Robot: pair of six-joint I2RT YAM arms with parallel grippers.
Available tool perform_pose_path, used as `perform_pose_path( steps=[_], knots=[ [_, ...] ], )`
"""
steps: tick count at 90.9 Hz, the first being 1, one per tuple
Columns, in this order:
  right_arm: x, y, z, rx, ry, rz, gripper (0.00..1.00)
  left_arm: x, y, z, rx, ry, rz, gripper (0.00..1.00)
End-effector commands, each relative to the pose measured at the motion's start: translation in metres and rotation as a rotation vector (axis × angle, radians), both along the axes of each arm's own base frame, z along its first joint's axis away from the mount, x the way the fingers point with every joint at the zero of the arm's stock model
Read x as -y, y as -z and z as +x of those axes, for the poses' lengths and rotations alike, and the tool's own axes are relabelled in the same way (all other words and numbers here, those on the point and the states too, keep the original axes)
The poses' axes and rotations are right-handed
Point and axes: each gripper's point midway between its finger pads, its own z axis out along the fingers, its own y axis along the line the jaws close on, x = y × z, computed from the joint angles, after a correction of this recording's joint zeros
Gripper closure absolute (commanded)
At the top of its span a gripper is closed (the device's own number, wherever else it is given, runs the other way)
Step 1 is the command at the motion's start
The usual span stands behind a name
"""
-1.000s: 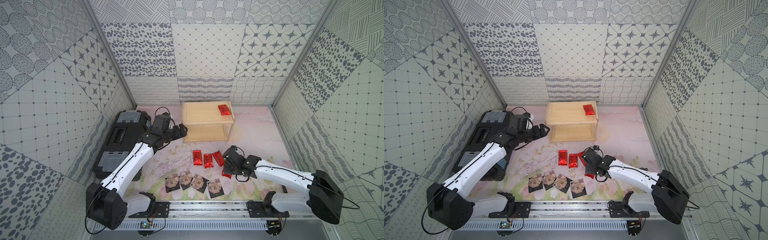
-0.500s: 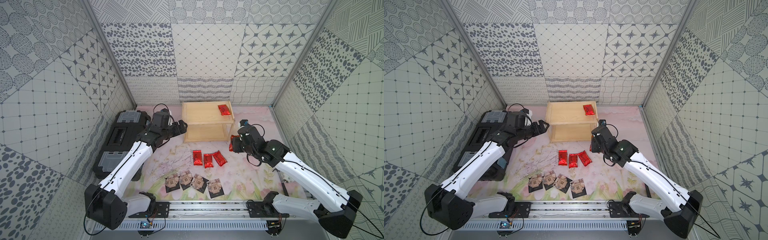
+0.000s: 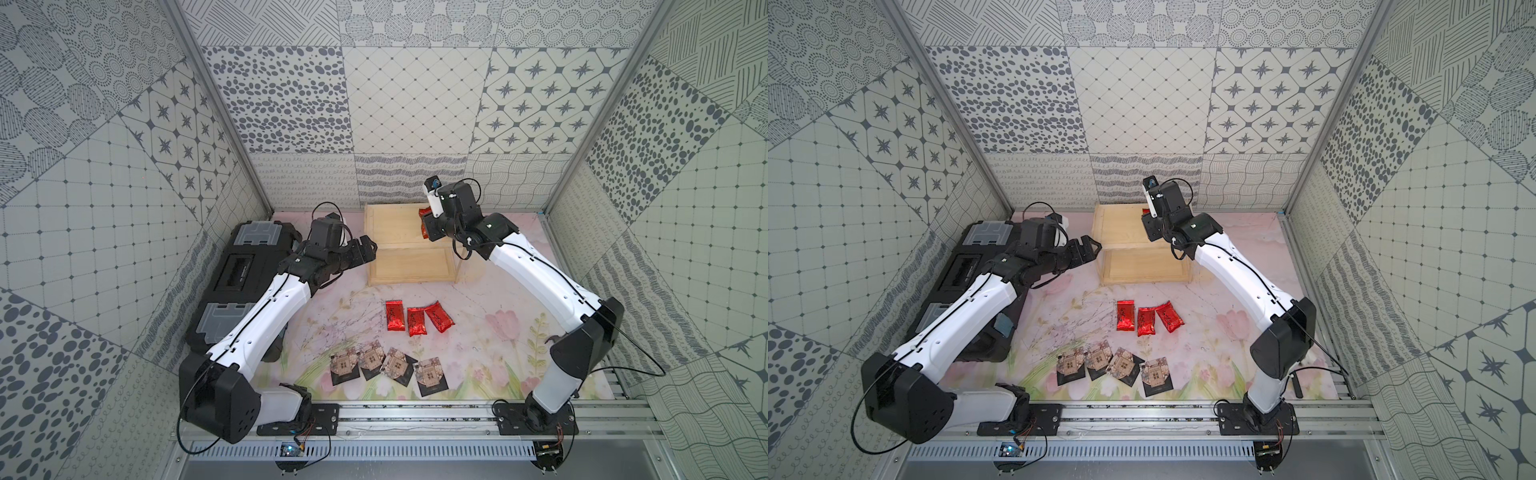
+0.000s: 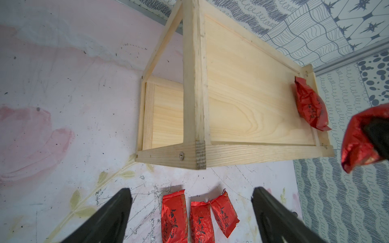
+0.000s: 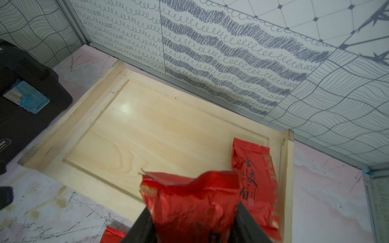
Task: Place the tea bags on the shelf by color
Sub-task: Place the tea bag on the shelf.
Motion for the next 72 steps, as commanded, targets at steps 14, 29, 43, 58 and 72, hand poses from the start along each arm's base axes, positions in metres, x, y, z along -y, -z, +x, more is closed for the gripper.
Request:
perform_pose_path(
  steps=[14, 29, 43, 58, 72],
  knots=[
    [-0.006, 0.002, 0.043, 0.063, -0.015, -0.053, 0.51, -0.003, 0.003, 0.008, 0.001, -0.003, 0.012, 0.06],
    [-0.004, 0.013, 0.054, 0.055, 0.014, -0.078, 0.49, -0.005, 0.007, 0.010, -0.009, -0.006, 0.016, 0.05],
    [0.000, 0.022, 0.058, 0.040, 0.044, -0.091, 0.48, -0.006, 0.010, 0.012, -0.016, -0.005, 0.016, 0.05],
    [0.003, 0.028, 0.057, 0.020, 0.056, -0.096, 0.48, -0.005, 0.012, 0.014, -0.023, -0.001, 0.008, 0.05],
    [0.004, 0.027, 0.057, 0.017, 0.062, -0.098, 0.46, -0.005, 0.014, 0.014, -0.028, 0.005, 0.004, 0.05]
  ],
)
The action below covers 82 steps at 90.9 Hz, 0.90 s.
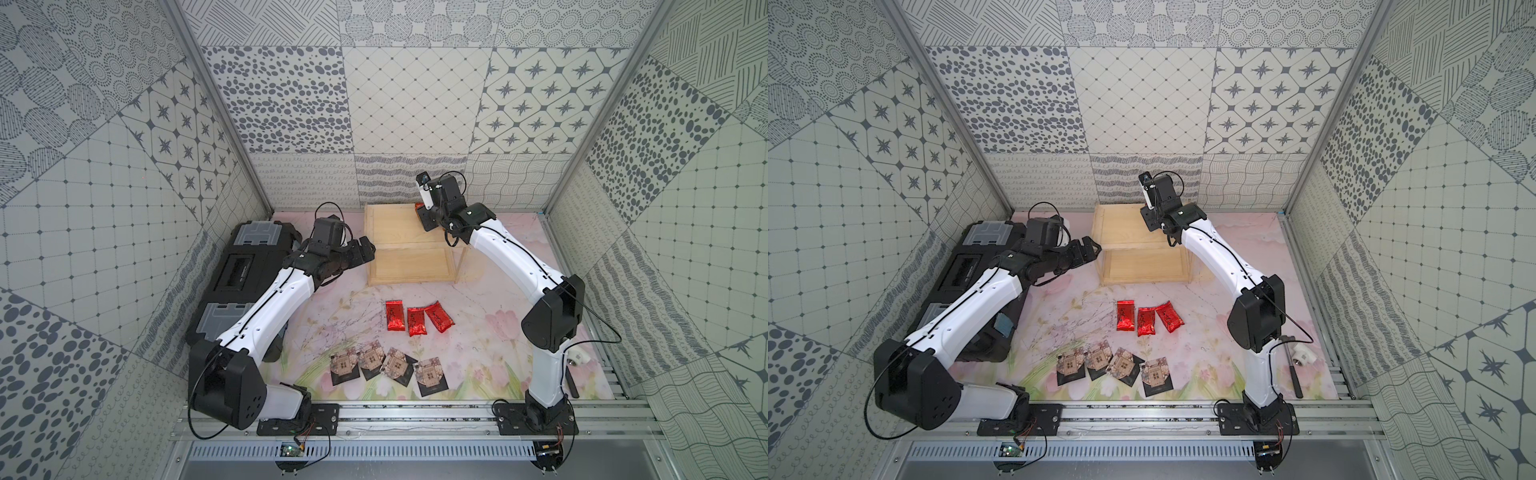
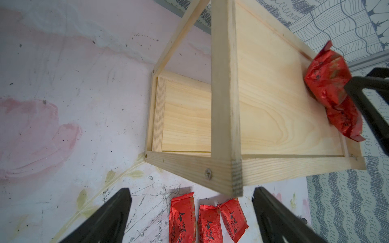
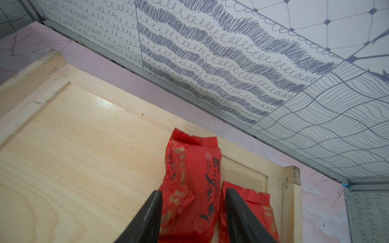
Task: Place the tea bags on the shelf by color
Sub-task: Place the tea bag on the shelf.
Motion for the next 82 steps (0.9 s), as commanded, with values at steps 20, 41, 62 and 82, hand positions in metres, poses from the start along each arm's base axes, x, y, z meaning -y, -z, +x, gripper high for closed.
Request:
perform_pose_path(
  steps=[20, 41, 62, 82],
  knots=[
    [-0.006, -0.017, 0.002, 0.007, -0.003, 0.052, 0.46, 0.000, -0.008, 0.004, 0.028, 0.024, -0.007, 0.05],
    [-0.014, -0.026, 0.015, 0.020, 0.012, 0.120, 0.45, 0.002, -0.008, 0.004, 0.026, 0.029, -0.020, 0.05],
    [-0.020, -0.025, 0.036, 0.006, 0.005, 0.211, 0.48, 0.004, -0.003, 0.002, 0.012, 0.034, -0.032, 0.05],
    [-0.020, -0.013, 0.038, -0.044, -0.009, 0.252, 0.66, 0.006, 0.001, 0.002, 0.006, 0.039, -0.037, 0.05]
  ],
)
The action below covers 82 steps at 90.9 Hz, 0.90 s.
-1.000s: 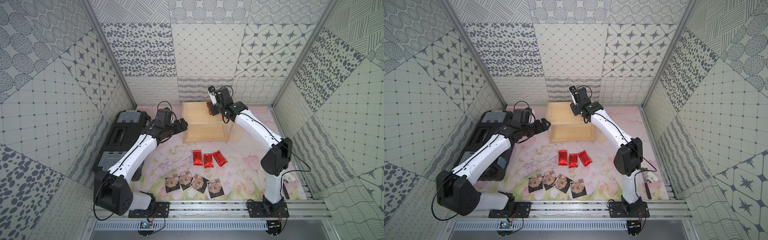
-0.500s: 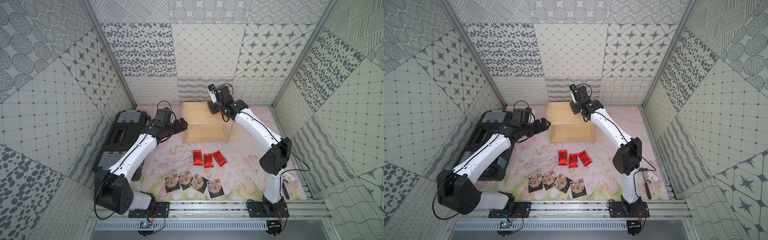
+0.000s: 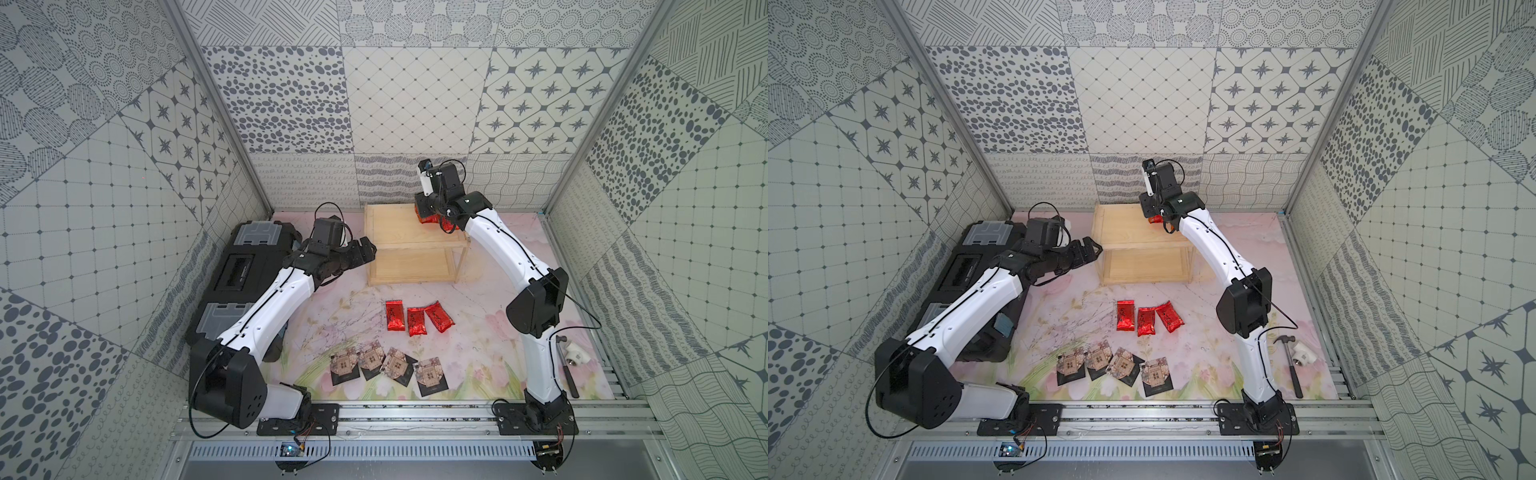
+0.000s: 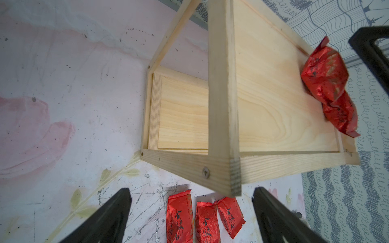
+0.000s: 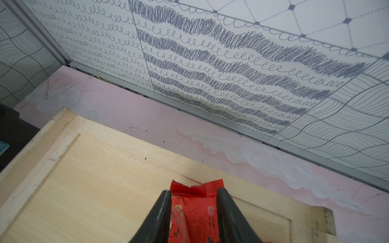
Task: Place the tea bags on the shelf by color
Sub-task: Place the tea bag on the shelf.
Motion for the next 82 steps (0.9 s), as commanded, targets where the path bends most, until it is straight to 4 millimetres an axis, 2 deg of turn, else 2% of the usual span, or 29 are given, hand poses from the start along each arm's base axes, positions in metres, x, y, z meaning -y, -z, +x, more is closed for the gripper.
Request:
perform_pose_path(
  steps=[1, 11, 18, 43, 71, 82],
  knots=[
    [-0.006, -0.003, 0.001, -0.008, -0.021, 0.064, 0.67, 0.002, -0.001, 0.003, 0.016, 0.019, -0.015, 0.05],
    [-0.005, 0.004, -0.001, -0.022, -0.022, 0.072, 0.71, 0.004, 0.000, 0.004, 0.012, 0.025, -0.019, 0.05],
    [-0.005, 0.002, -0.003, -0.009, -0.018, 0.089, 0.71, 0.004, 0.001, 0.005, 0.008, 0.025, -0.021, 0.05],
    [0.001, 0.020, -0.010, -0.025, 0.004, 0.074, 0.72, 0.005, 0.003, 0.004, 0.004, 0.028, -0.022, 0.05],
    [0.020, 0.004, -0.023, 0.057, 0.113, 0.051, 0.70, 0.006, 0.006, 0.004, -0.008, 0.028, -0.033, 0.05],
    [0.026, 0.005, -0.028, 0.068, 0.150, 0.079, 0.69, 0.007, 0.006, 0.004, -0.009, 0.029, -0.036, 0.05]
  ],
)
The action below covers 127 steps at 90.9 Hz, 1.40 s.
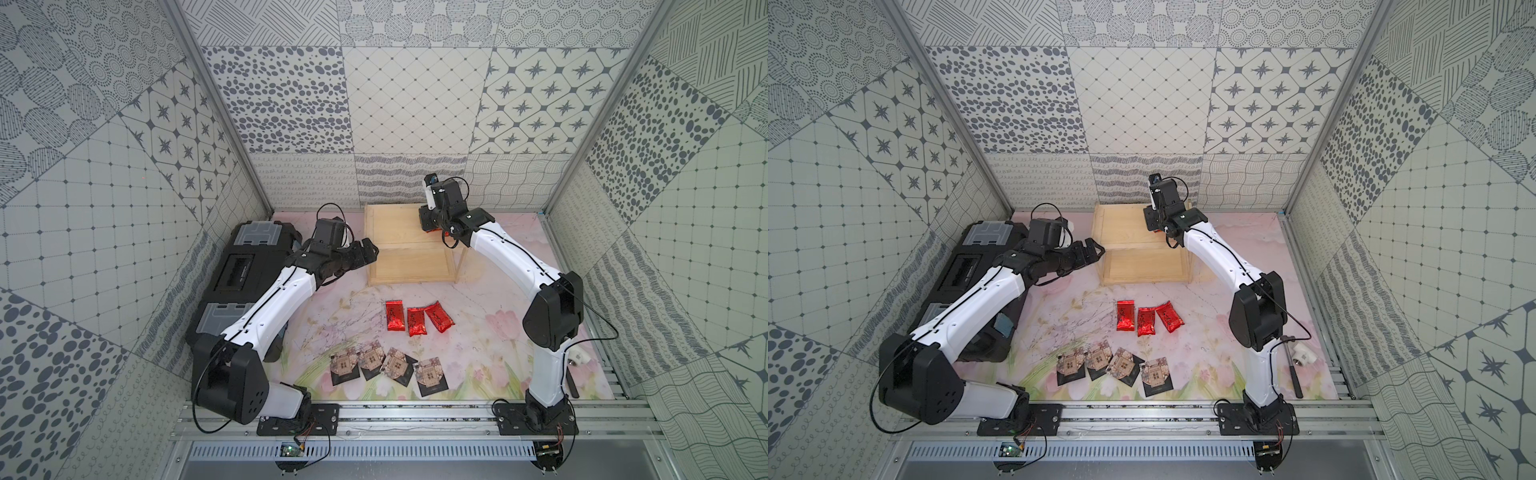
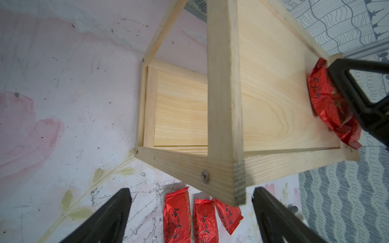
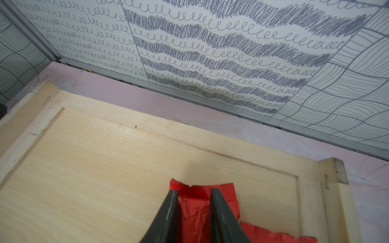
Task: Place the tea bags on the shelf by color
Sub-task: Place the tea bag on the shelf, then pick up the tea bag from the center of the board.
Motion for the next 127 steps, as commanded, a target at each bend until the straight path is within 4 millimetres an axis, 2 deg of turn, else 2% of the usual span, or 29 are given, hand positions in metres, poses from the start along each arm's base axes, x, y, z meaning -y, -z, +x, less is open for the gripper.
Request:
perform_pose_path(
  steps=[1, 21, 43, 58, 69, 76, 82, 85, 98, 104, 116, 127],
  knots=[
    [0.008, -0.024, -0.002, 0.075, 0.070, 0.054, 0.69, 0.002, -0.001, 0.002, 0.008, 0.007, -0.018, 0.05],
    [0.009, -0.029, -0.004, 0.083, 0.083, 0.080, 0.66, 0.001, 0.000, 0.001, 0.007, 0.008, -0.020, 0.06],
    [0.003, -0.058, -0.003, 0.126, 0.043, 0.093, 0.61, 0.001, -0.004, -0.002, 0.019, 0.006, -0.024, 0.06],
    [-0.002, -0.071, -0.011, 0.134, 0.016, 0.095, 0.59, -0.001, -0.008, -0.003, 0.030, 0.005, -0.024, 0.06],
    [-0.008, -0.079, -0.036, 0.142, -0.026, 0.084, 0.58, 0.000, -0.012, -0.008, 0.033, 0.005, -0.032, 0.06],
    [-0.006, -0.083, -0.062, 0.151, -0.056, 0.058, 0.57, 0.001, -0.015, -0.015, 0.036, 0.006, -0.031, 0.07],
    [-0.004, -0.070, -0.088, 0.129, -0.096, 0.027, 0.56, 0.003, -0.014, -0.023, 0.040, 0.011, -0.019, 0.08],
    [-0.001, -0.073, -0.106, 0.133, -0.120, 0.031, 0.55, 0.004, -0.013, -0.028, 0.040, 0.015, -0.011, 0.08],
    [0.007, -0.031, -0.178, 0.061, -0.226, 0.007, 0.45, 0.006, 0.000, -0.048, 0.015, 0.023, 0.010, 0.08],
    [0.014, 0.005, -0.205, -0.014, -0.251, 0.002, 0.42, 0.006, 0.005, -0.056, 0.002, 0.023, 0.016, 0.08],
    [0.029, 0.073, -0.235, -0.169, -0.245, 0.002, 0.39, 0.002, 0.014, -0.071, -0.020, 0.023, 0.042, 0.08],
    [0.036, 0.125, -0.242, -0.268, -0.229, -0.038, 0.33, -0.004, 0.016, -0.078, -0.019, 0.024, 0.066, 0.08]
  ],
)
